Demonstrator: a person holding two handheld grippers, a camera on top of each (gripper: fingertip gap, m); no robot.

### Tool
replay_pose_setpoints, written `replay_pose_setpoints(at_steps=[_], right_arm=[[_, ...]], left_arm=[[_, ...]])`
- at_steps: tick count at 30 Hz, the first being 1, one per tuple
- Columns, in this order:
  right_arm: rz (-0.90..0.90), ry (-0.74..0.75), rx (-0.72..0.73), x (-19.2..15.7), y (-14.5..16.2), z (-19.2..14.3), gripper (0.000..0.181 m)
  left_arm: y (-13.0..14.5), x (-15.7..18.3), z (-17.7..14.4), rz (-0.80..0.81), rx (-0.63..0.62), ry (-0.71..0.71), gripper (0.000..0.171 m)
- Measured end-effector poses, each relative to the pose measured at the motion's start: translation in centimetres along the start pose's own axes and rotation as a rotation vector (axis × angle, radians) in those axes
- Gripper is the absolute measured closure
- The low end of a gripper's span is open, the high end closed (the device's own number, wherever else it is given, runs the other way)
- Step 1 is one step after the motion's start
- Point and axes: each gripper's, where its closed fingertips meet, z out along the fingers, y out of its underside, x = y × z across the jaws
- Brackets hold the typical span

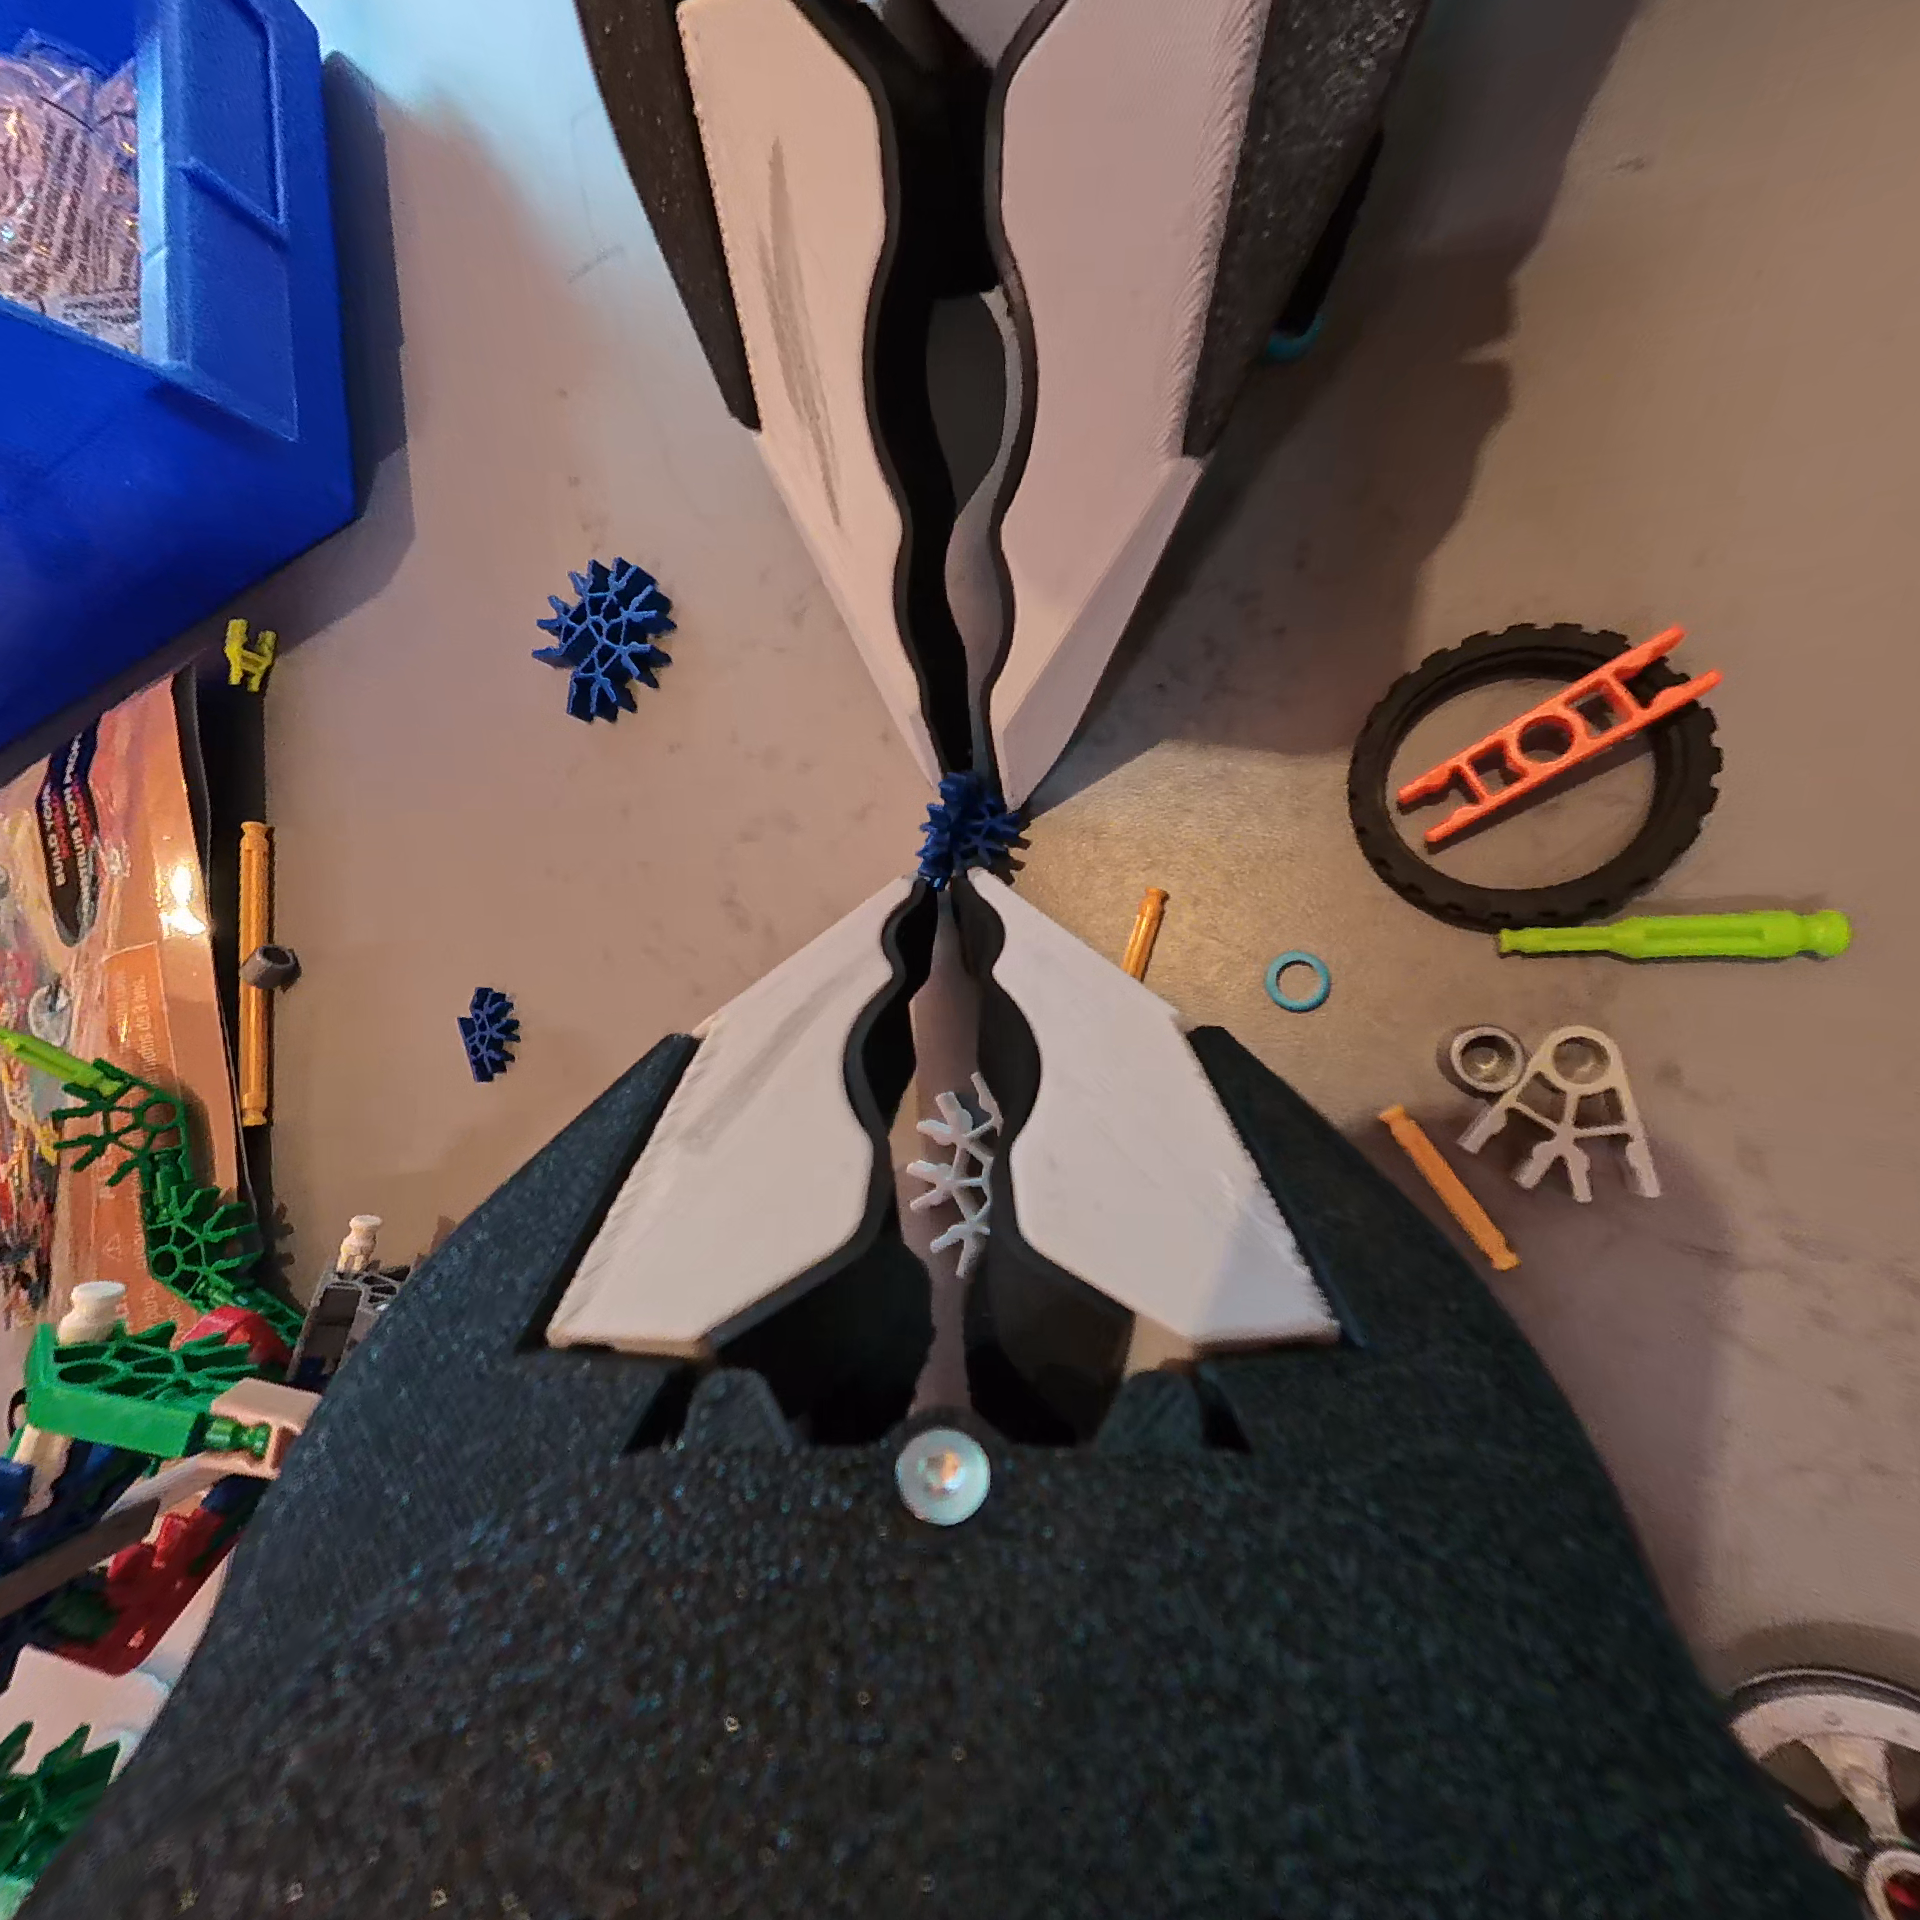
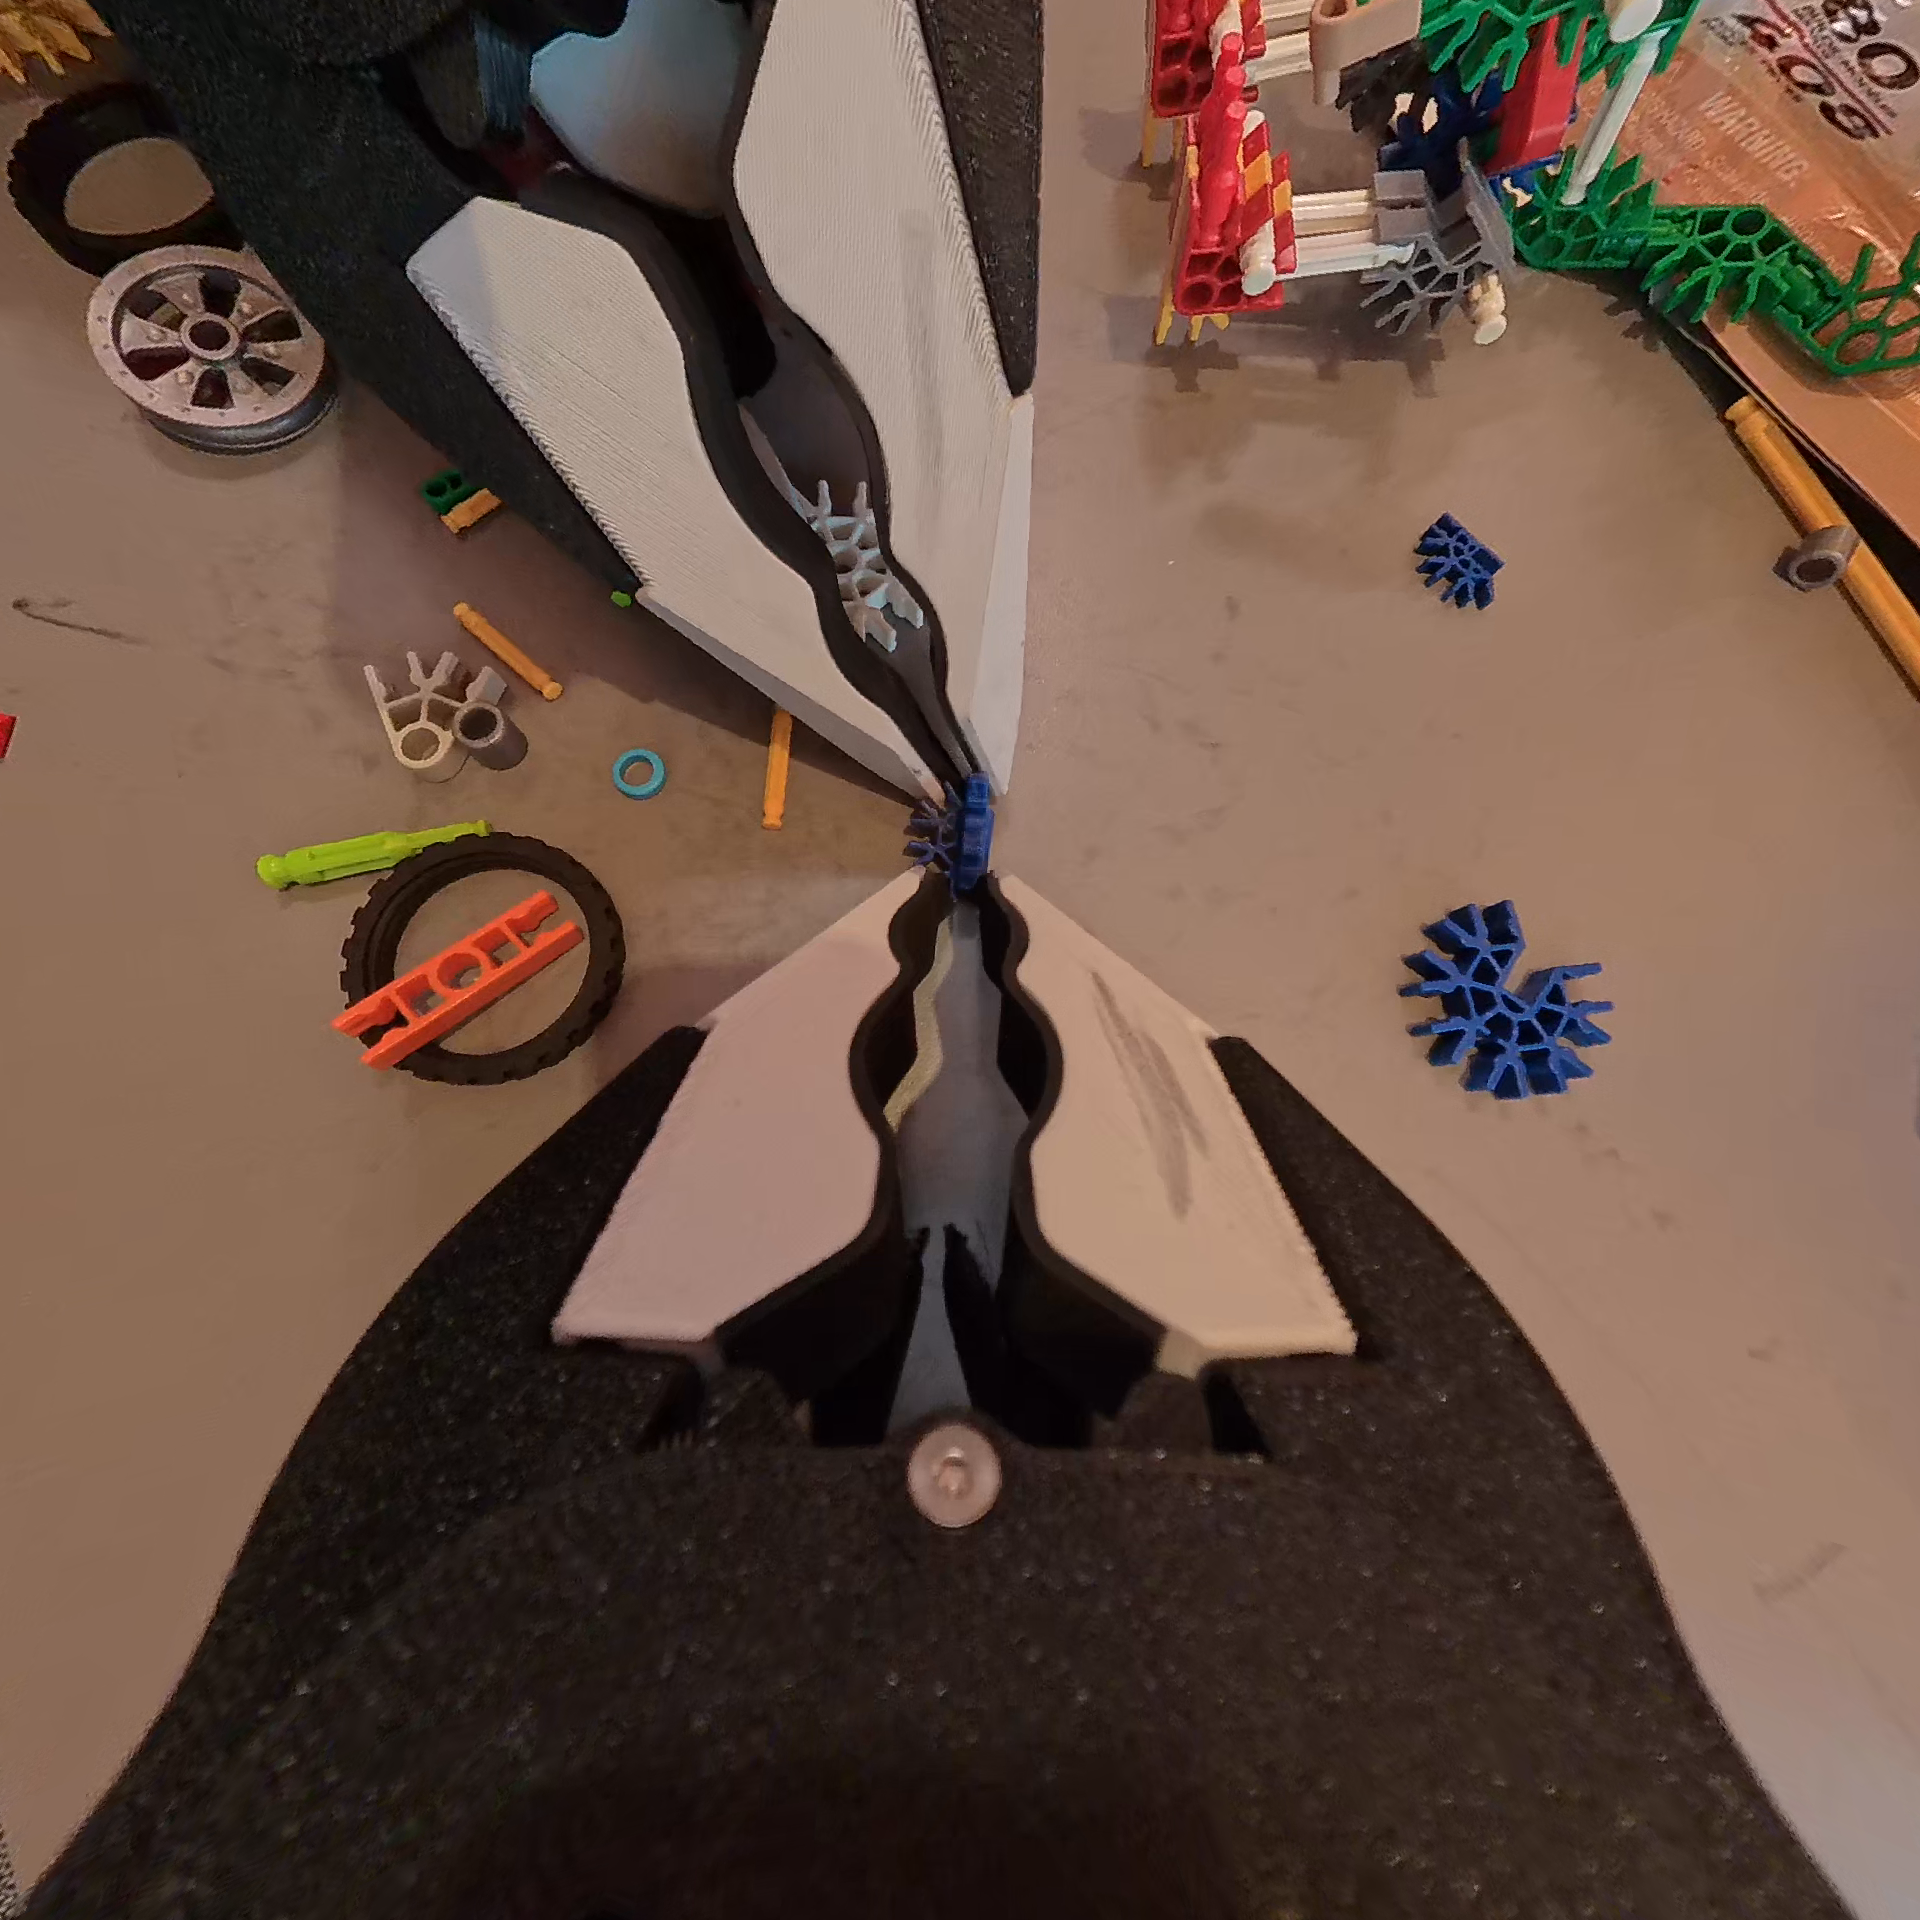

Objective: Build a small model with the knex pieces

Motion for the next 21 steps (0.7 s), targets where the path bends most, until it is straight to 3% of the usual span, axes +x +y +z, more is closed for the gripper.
replay_pose_setpoints(at_steps=[11, 21], right_arm=[[0.01, -0.001, 0.021, 0.2, -0.1, -0.1, 0.175], [-0.007, 0.05, 0.127, 1.1, -1.6, -0.9, 0.174]], left_arm=[[0.1, -0.3, 0.0, 0.02, 0.003, 0.006, 0.17], [-0.7, -1.6, -1.2, -0.061, 0.09, -0.038, 0.169]])
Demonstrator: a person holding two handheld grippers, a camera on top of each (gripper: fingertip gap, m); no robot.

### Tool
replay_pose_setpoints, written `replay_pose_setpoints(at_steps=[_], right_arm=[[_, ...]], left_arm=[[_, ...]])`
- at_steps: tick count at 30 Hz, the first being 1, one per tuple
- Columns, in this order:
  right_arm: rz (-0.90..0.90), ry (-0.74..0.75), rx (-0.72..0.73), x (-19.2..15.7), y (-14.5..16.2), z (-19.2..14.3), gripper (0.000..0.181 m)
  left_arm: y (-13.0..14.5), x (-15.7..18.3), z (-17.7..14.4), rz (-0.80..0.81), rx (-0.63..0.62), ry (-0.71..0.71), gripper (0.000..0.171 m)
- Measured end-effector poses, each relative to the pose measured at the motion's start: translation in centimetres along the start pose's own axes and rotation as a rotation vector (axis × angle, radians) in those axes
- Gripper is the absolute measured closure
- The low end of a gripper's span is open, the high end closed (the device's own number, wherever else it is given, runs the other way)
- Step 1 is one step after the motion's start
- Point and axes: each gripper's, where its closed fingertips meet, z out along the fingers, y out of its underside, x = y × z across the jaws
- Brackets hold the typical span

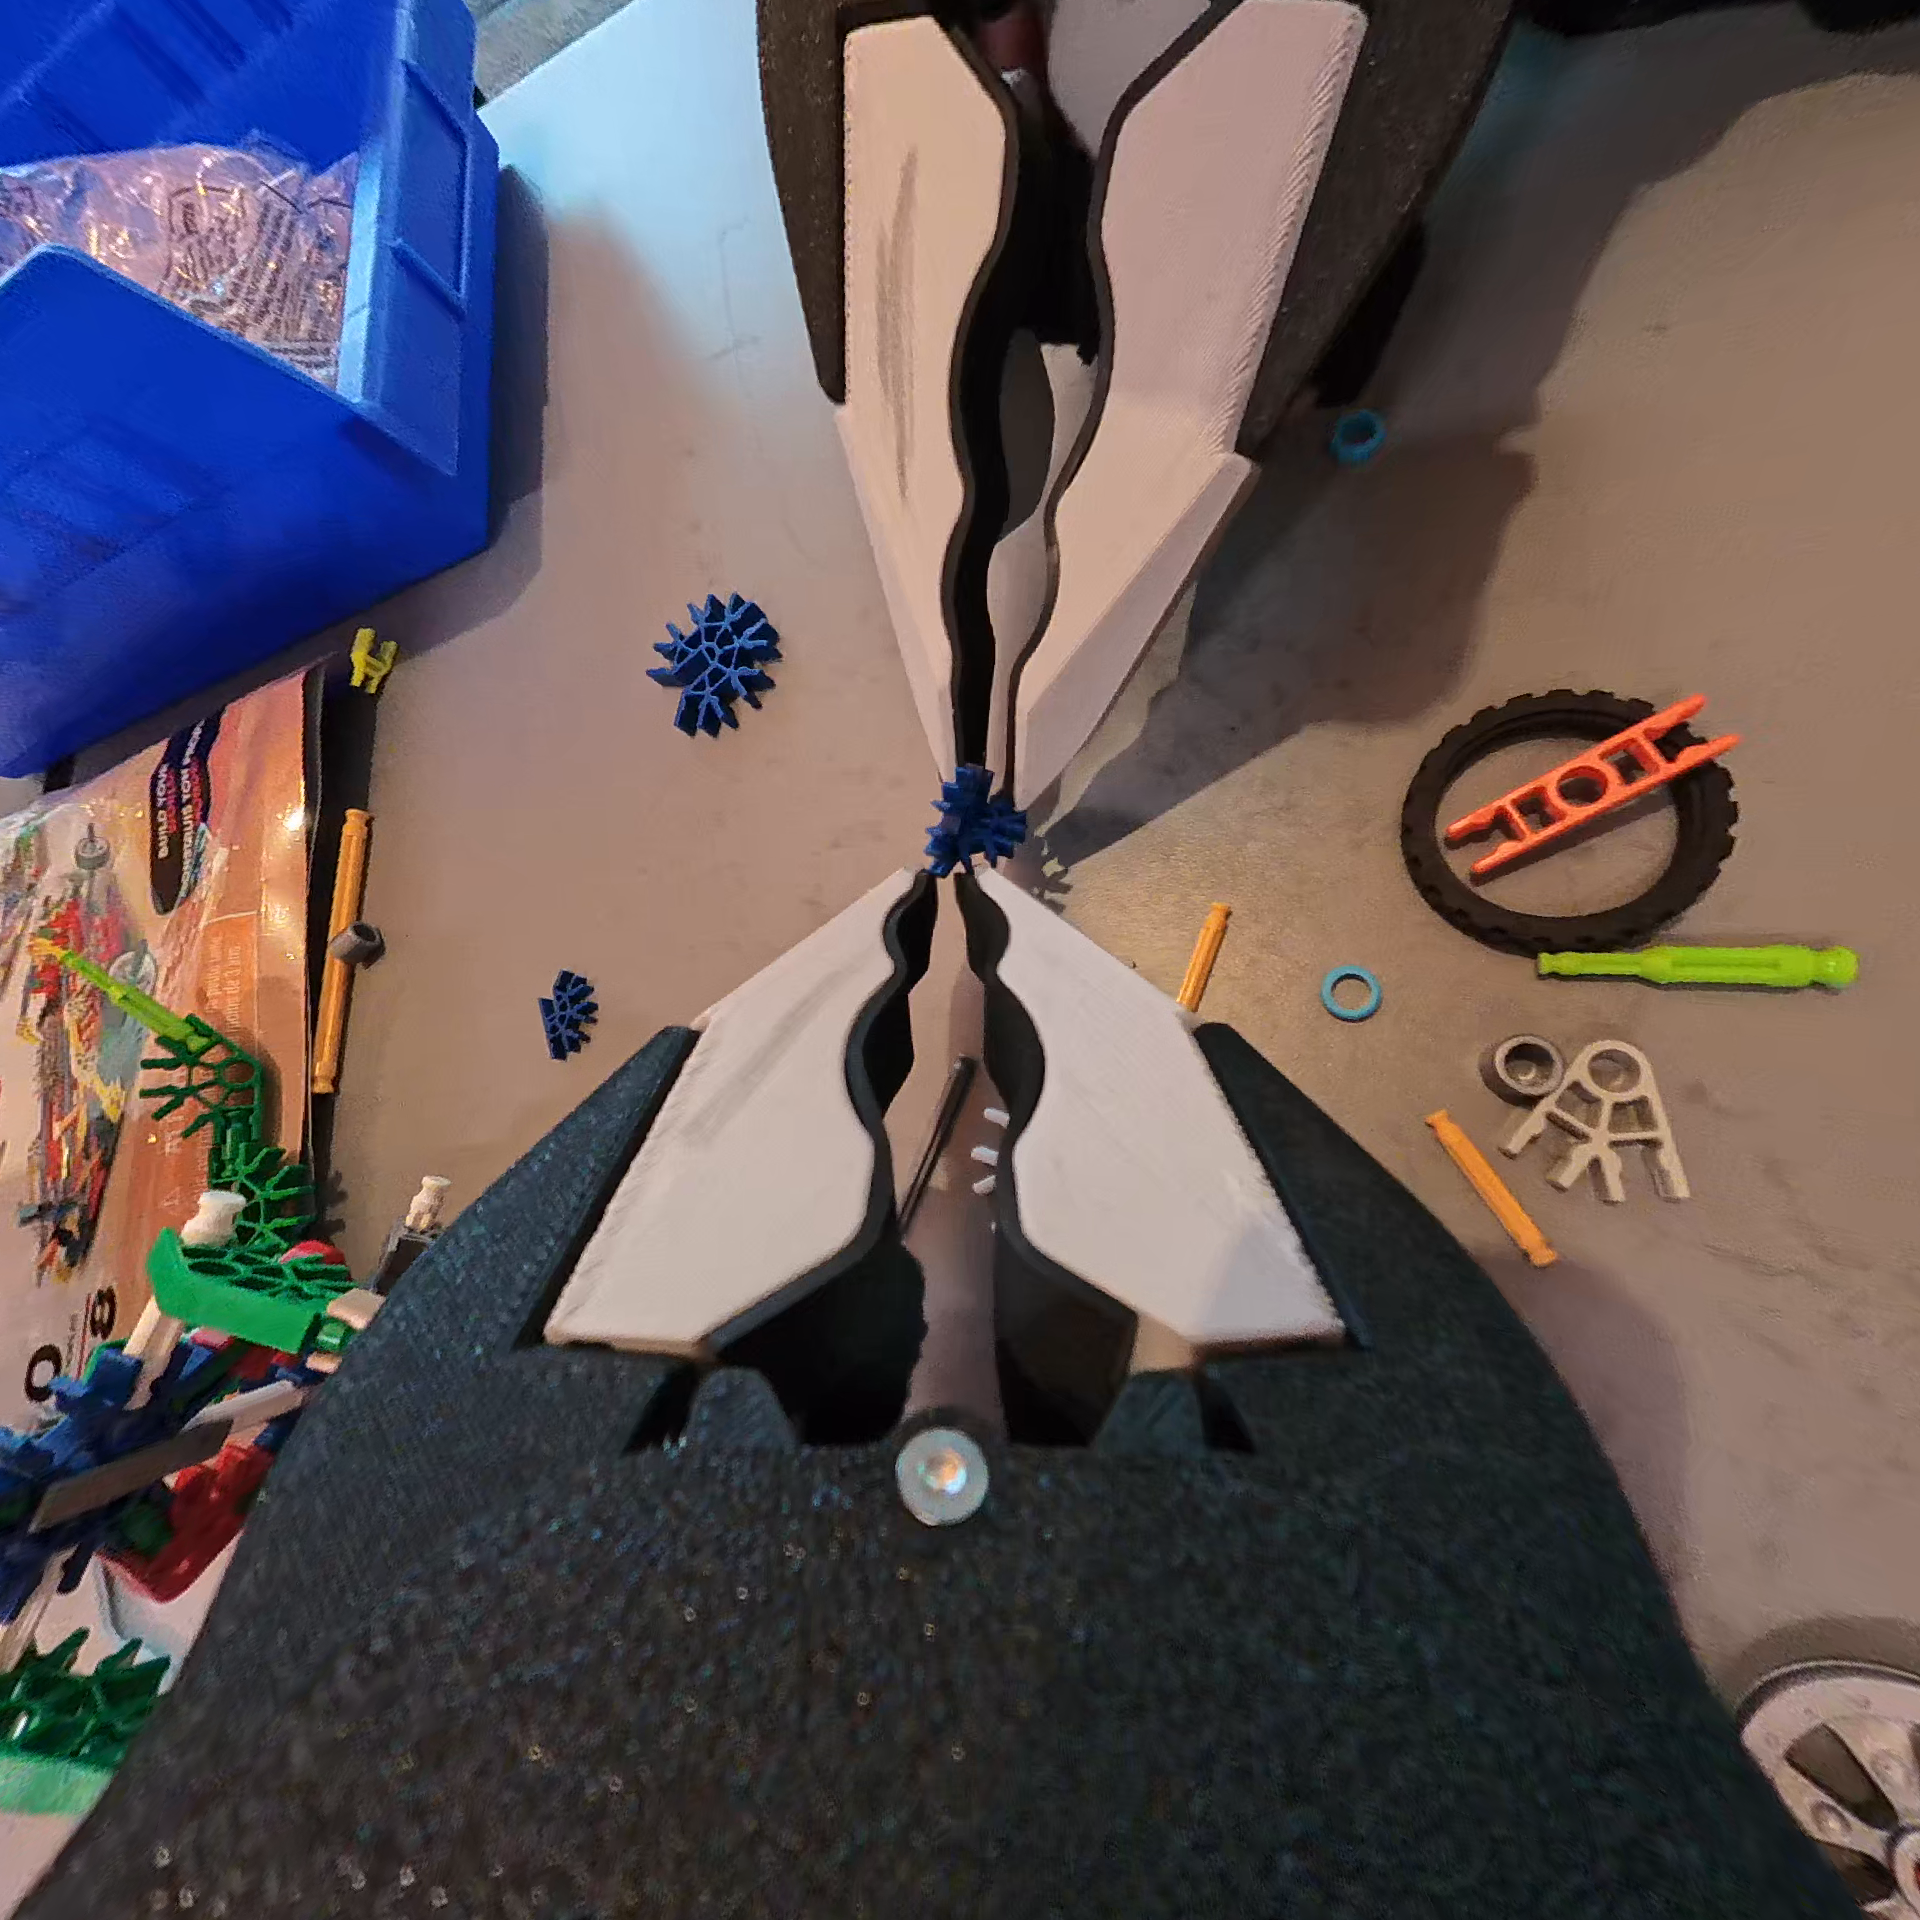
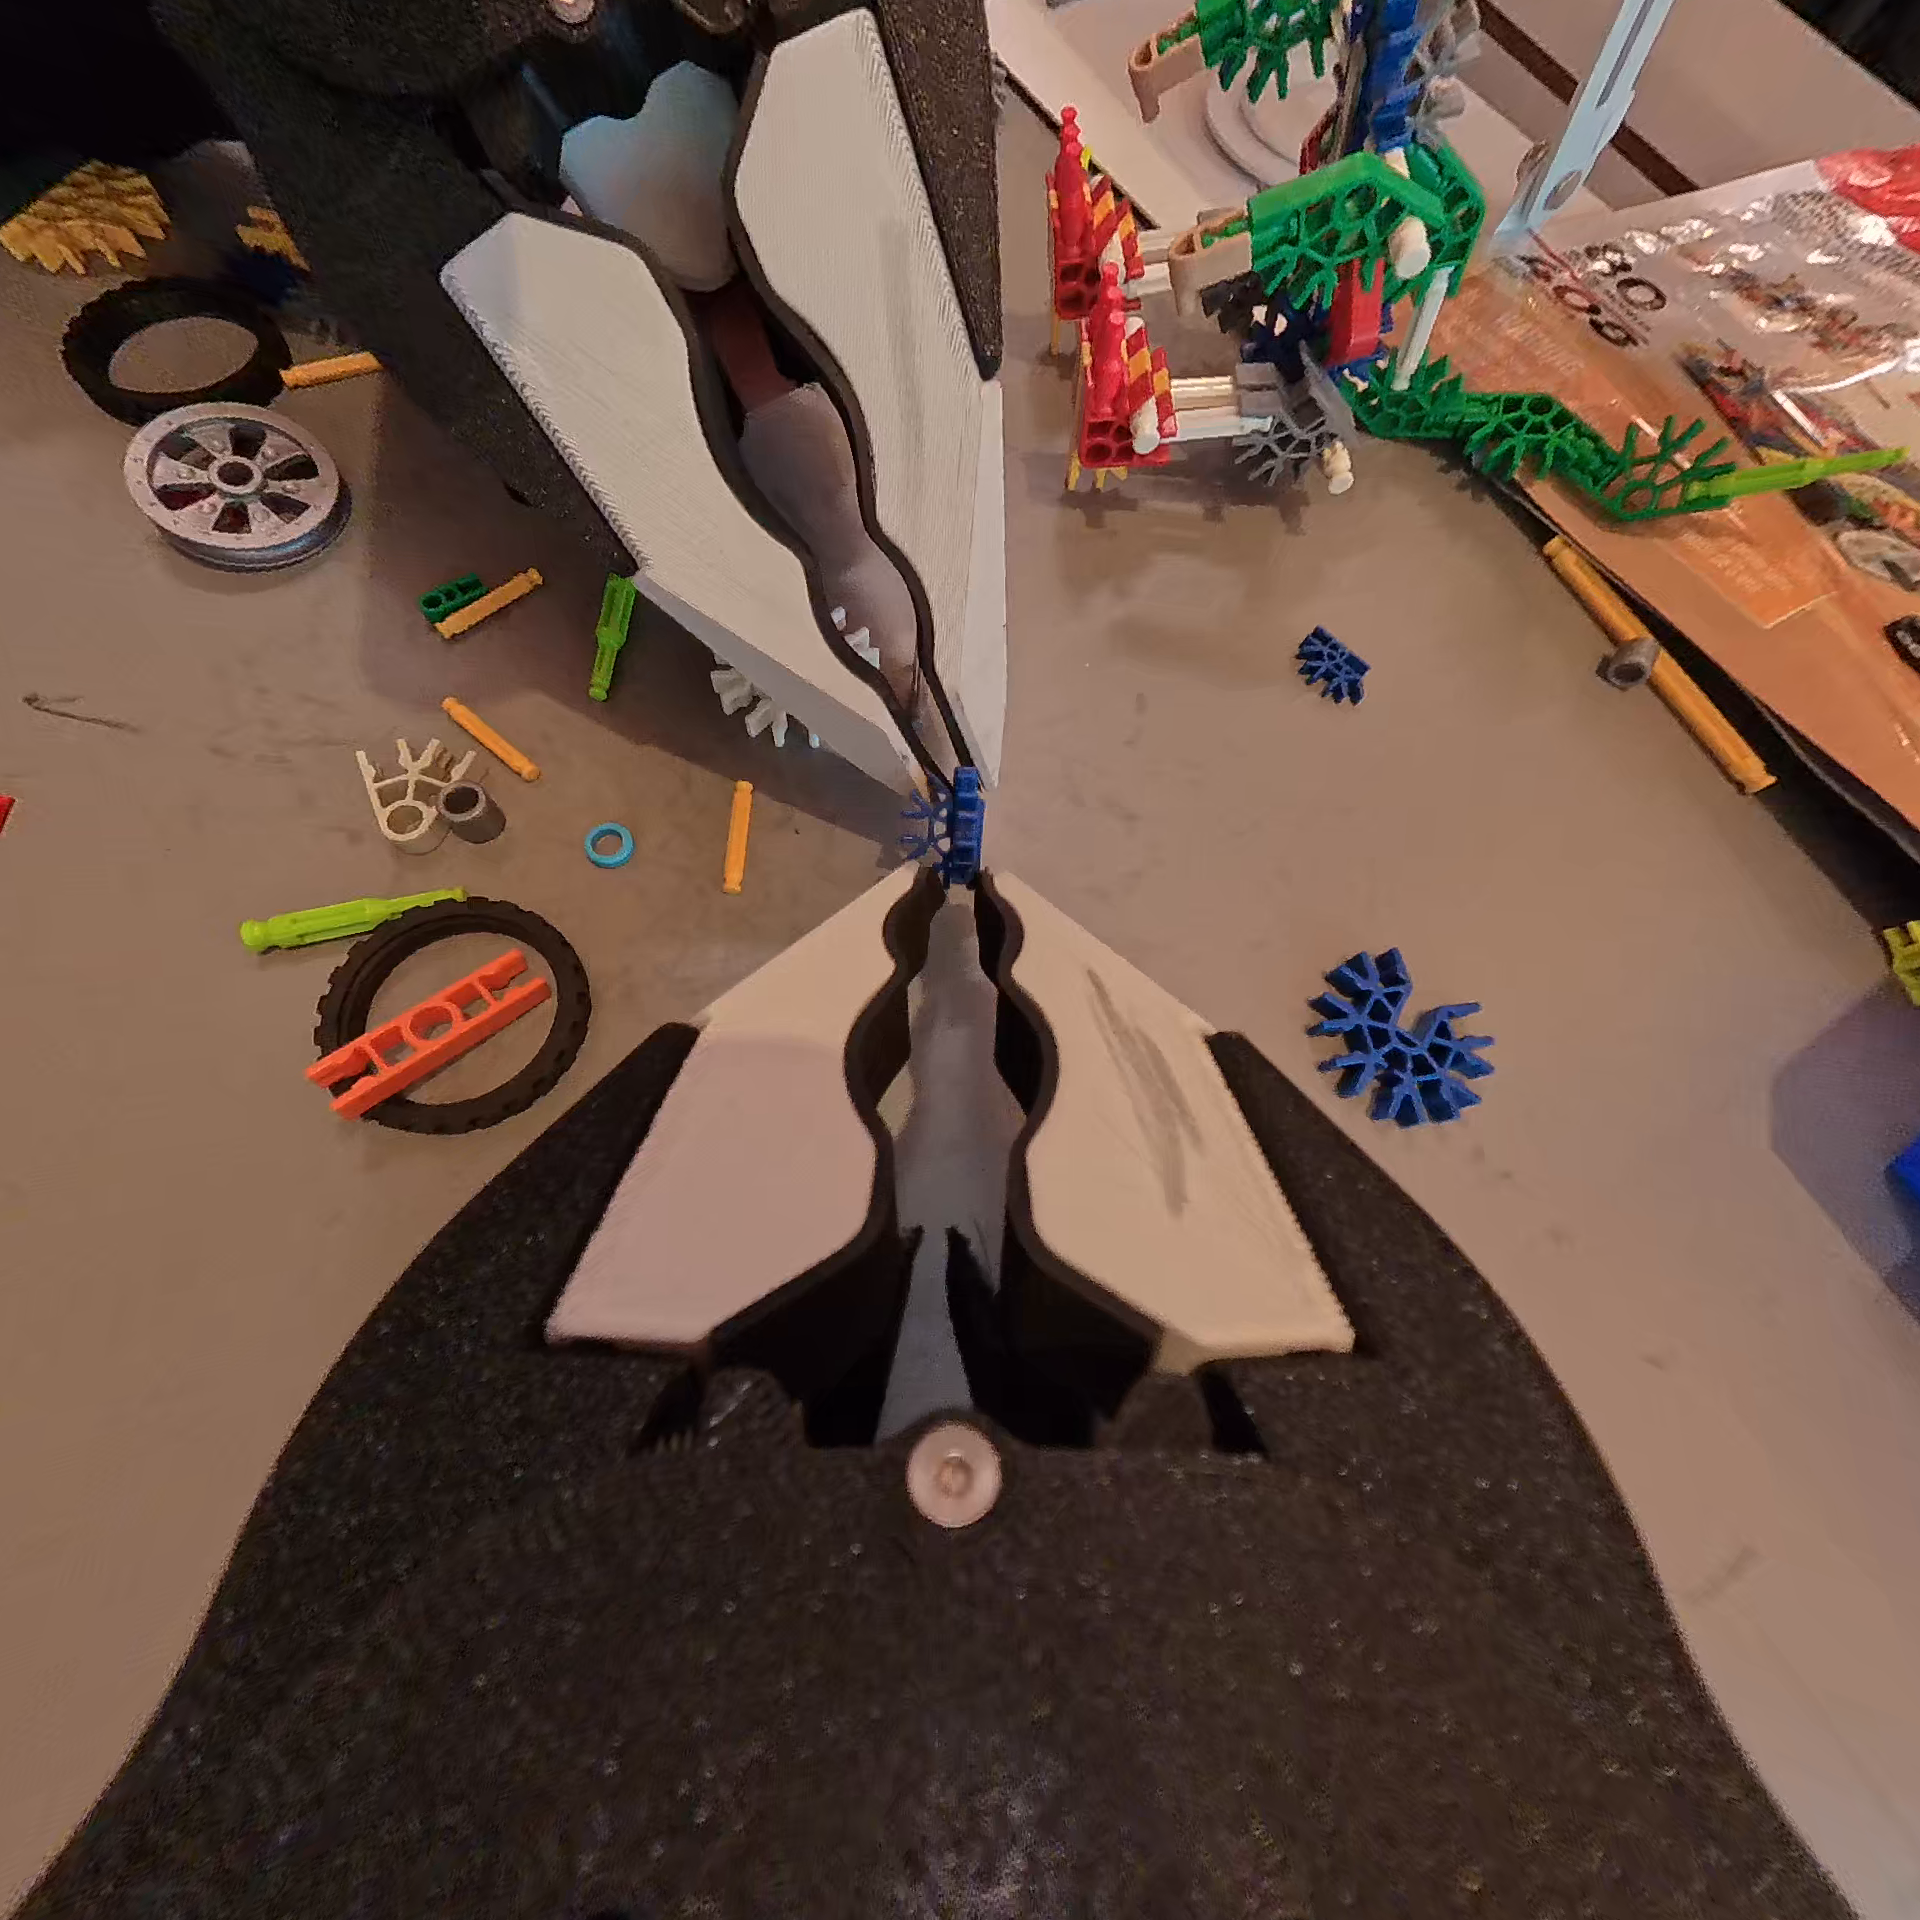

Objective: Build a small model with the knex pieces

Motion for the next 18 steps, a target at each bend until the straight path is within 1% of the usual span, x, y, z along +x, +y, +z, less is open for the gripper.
replay_pose_setpoints(at_steps=[3, 8, 9, 11, 13, 18], right_arm=[[-0.057, 0.041, 0.015, 0.2, -0.3, 0.0, 0.174], [-0.241, 0.201, 0.02, 0.9, -1.5, -0.1, 0.175], [-0.275, 0.225, 0.029, 0.9, -1.8, -0.1, 0.179], [-0.339, 0.281, 0.045, 1.1, -2.6, -0.3, 0.178], [-0.363, 0.301, 0.055, 1.0, -2.9, -0.3, 0.178], [-0.398, 0.359, 0.042, 1.6, -2.9, -0.5, 0.178]], left_arm=[[0.0, -0.2, -0.3, 0.014, 0.004, -0.02, 0.168], [-0.5, -1.0, -0.9, 0.072, 0.038, -0.107, 0.17], [-0.7, -1.0, -1.0, 0.082, 0.053, -0.113, 0.169], [-0.7, -1.3, -1.1, 0.124, 0.057, -0.158, 0.166], [-0.6, -1.5, -1.0, 0.149, 0.052, -0.185, 0.165], [-0.9, -1.9, -1.0, 0.136, 0.081, -0.203, 0.167]])
